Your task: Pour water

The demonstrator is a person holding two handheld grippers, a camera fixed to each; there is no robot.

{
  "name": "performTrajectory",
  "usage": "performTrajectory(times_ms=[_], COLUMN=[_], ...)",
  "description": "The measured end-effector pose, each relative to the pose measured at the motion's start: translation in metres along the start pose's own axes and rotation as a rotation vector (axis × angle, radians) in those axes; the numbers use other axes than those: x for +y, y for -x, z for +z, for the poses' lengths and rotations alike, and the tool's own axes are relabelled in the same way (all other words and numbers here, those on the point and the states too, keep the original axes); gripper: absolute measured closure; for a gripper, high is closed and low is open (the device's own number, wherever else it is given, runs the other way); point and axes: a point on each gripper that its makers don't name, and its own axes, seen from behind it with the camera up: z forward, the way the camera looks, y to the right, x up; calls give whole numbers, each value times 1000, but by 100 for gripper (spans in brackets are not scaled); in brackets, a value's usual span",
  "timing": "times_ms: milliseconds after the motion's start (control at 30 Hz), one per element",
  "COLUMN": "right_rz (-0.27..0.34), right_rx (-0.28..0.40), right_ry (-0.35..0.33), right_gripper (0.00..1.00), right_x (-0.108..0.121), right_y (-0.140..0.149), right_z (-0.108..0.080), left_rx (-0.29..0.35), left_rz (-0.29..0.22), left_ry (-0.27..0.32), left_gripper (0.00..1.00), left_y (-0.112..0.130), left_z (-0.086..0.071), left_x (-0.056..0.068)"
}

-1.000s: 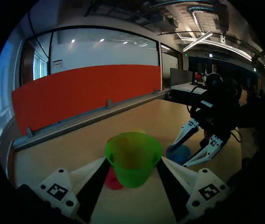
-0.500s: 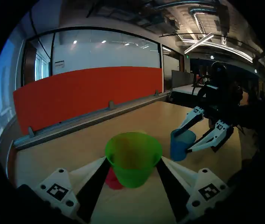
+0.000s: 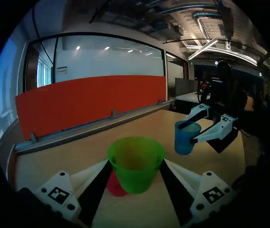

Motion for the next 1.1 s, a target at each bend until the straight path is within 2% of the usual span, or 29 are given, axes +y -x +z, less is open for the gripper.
performTrajectory(times_ms=[467,867,1100], right_rz=[-26,-35,-42], right_rx=[87,152,165], right_ry=[10,22,24], right_gripper=[10,10,10], right_x=[0,8,11], right_y=[-36,-59,-64], right_z=[-8,-10,-11], left_rx=[69,92,107], left_rz=[-14,-20,-24], left_ry=[3,8,9], left_gripper=[15,15,15], left_y=[-20,-28,-31], left_z=[-5,-6,-6], left_x=[5,5,5])
